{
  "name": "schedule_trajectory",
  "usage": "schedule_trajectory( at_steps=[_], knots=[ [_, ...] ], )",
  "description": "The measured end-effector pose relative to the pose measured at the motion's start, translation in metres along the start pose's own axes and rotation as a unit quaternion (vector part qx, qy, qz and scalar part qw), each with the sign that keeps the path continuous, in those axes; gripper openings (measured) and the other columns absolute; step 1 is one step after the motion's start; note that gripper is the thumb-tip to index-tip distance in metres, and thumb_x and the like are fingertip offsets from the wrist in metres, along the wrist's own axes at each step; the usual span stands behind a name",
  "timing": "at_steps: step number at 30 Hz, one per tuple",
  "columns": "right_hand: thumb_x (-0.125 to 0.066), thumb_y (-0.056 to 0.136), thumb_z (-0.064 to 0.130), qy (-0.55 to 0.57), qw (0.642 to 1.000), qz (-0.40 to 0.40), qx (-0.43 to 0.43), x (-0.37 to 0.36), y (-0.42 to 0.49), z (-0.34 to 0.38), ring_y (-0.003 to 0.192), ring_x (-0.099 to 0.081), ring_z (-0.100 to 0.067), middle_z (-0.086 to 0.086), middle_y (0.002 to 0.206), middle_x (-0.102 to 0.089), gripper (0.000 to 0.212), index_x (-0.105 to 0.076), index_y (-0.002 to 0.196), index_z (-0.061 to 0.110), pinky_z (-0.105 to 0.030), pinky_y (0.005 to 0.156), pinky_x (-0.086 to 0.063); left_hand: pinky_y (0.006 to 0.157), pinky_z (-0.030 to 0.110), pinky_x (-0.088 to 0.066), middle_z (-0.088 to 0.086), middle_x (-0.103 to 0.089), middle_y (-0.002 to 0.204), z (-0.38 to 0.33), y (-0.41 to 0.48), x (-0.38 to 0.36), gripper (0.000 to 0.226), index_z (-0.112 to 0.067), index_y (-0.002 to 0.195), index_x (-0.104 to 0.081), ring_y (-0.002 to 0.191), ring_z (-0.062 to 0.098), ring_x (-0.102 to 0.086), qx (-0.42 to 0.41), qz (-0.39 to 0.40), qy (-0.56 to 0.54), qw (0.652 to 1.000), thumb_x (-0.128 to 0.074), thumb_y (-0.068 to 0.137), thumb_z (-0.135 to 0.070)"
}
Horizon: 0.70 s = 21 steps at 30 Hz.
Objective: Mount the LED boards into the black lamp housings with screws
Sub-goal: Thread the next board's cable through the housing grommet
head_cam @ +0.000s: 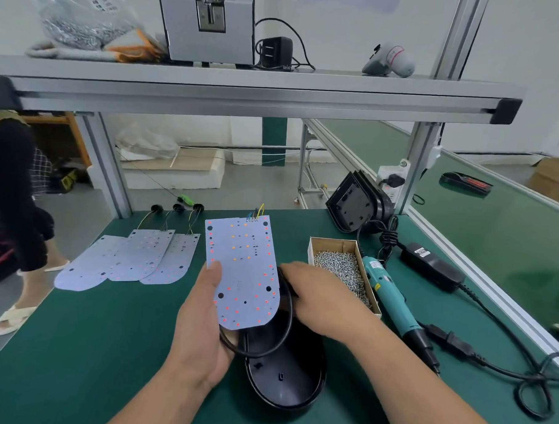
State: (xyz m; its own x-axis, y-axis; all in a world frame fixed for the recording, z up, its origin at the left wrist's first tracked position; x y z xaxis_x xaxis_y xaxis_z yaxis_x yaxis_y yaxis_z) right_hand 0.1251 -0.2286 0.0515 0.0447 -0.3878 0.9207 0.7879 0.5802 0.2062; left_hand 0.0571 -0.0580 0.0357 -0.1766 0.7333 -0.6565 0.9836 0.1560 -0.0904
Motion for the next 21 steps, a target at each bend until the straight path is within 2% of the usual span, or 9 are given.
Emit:
schedule_trajectory(
  at_steps=[2, 4, 6, 8, 10, 12, 14, 16, 21],
  knots=[
    [-0.064, 0.1, 0.036, 0.01, 1.0, -0.017, 0.006, 0.004, 0.0, 0.002, 0.089, -0.061, -0.032, -0.005, 0.094, -0.063, 0.024, -0.057, 0.093, 0.014, -0.043, 0.074, -0.046, 0.077, 0.041, -0.065, 0.013, -0.075, 0.131, 0.0, 0.001, 0.002, 0.04, -0.019, 0.116, -0.083, 0.111, 0.032, -0.077, 0.01, 0.004, -0.02, 1.0, -0.056, 0.102, -0.045],
    [-0.066, 0.096, 0.055, 0.026, 0.998, -0.037, 0.043, 0.01, 0.001, 0.01, 0.092, -0.06, -0.03, -0.006, 0.097, -0.067, 0.046, -0.064, 0.093, 0.009, -0.042, 0.077, -0.047, 0.077, 0.042, -0.065, 0.015, -0.075, 0.131, -0.002, 0.004, 0.003, 0.04, -0.017, 0.116, -0.083, 0.109, 0.032, -0.077, 0.017, 0.01, -0.031, 0.999, -0.056, 0.101, -0.044],
    [-0.055, 0.093, 0.07, 0.03, 0.997, -0.054, 0.05, 0.012, 0.001, 0.014, 0.094, -0.061, -0.031, -0.005, 0.097, -0.068, 0.062, -0.064, 0.091, 0.009, -0.042, 0.078, -0.048, 0.079, 0.043, -0.064, 0.016, -0.073, 0.134, -0.002, 0.006, 0.005, 0.042, -0.015, 0.121, -0.081, 0.112, 0.034, -0.076, 0.023, 0.014, -0.035, 0.999, -0.056, 0.102, -0.044],
    [-0.049, 0.095, 0.064, 0.021, 0.997, -0.069, 0.04, 0.008, -0.001, 0.014, 0.086, -0.06, -0.033, -0.003, 0.091, -0.063, 0.047, -0.048, 0.083, 0.019, -0.04, 0.067, -0.041, 0.08, 0.043, -0.064, 0.015, -0.073, 0.135, -0.003, 0.007, 0.006, 0.042, -0.016, 0.122, -0.08, 0.114, 0.034, -0.075, 0.023, 0.015, -0.035, 0.999, -0.058, 0.101, -0.044],
    [-0.054, 0.097, 0.054, 0.024, 0.998, -0.056, 0.013, 0.002, -0.002, 0.014, 0.083, -0.06, -0.035, -0.003, 0.09, -0.059, 0.034, -0.039, 0.083, 0.027, -0.038, 0.063, -0.033, 0.08, 0.044, -0.064, 0.015, -0.073, 0.134, -0.003, 0.008, 0.007, 0.043, -0.016, 0.12, -0.081, 0.113, 0.034, -0.076, 0.024, 0.015, -0.026, 0.999, -0.059, 0.098, -0.045],
    [-0.052, 0.094, 0.052, 0.035, 0.999, -0.032, -0.023, -0.001, 0.001, 0.014, 0.086, -0.061, -0.035, -0.002, 0.09, -0.059, 0.031, -0.04, 0.082, 0.027, -0.04, 0.065, -0.038, 0.079, 0.043, -0.065, 0.015, -0.073, 0.134, -0.004, 0.009, 0.009, 0.043, -0.017, 0.12, -0.081, 0.113, 0.034, -0.076, 0.022, 0.013, -0.014, 1.0, -0.057, 0.1, -0.047],
    [-0.061, 0.095, 0.051, 0.052, 0.997, -0.011, -0.064, 0.0, 0.004, 0.01, 0.085, -0.06, -0.031, 0.0, 0.086, -0.058, 0.037, -0.041, 0.076, 0.026, -0.039, 0.068, -0.042, 0.078, 0.044, -0.065, 0.014, -0.073, 0.135, -0.007, 0.011, 0.011, 0.043, -0.018, 0.122, -0.08, 0.114, 0.035, -0.075, 0.014, 0.013, -0.005, 1.0, -0.056, 0.102, -0.047],
    [-0.069, 0.096, 0.051, 0.049, 0.996, 0.004, -0.08, 0.001, 0.005, 0.005, 0.081, -0.055, -0.027, 0.005, 0.081, -0.053, 0.045, -0.04, 0.071, 0.028, -0.037, 0.067, -0.039, 0.077, 0.044, -0.065, 0.012, -0.075, 0.132, -0.008, 0.012, 0.012, 0.04, -0.02, 0.12, -0.081, 0.112, 0.034, -0.076, 0.003, 0.014, -0.005, 1.0, -0.059, 0.099, -0.046],
    [-0.063, 0.101, 0.049, 0.016, 0.998, 0.0, -0.055, -0.003, 0.005, 0.009, 0.091, -0.06, -0.033, -0.003, 0.098, -0.055, 0.037, -0.05, 0.088, 0.018, -0.043, 0.077, -0.049, 0.075, 0.045, -0.065, 0.011, -0.077, 0.127, -0.007, 0.013, 0.012, 0.037, -0.019, 0.111, -0.085, 0.104, 0.031, -0.079, 0.005, 0.003, -0.039, 0.999, -0.058, 0.1, -0.041]
  ],
)
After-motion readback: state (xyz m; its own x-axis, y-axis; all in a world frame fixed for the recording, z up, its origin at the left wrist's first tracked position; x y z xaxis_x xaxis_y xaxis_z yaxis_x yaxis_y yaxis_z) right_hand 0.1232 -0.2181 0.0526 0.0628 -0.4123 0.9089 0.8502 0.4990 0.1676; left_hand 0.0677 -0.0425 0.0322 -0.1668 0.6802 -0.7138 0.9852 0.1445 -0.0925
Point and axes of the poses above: each hand's wrist, its own y-axis towards the middle knuckle, its own x-axis out of the back of the hand, z = x × y, the point moved 3 cm from there along y, towards the middle knuckle
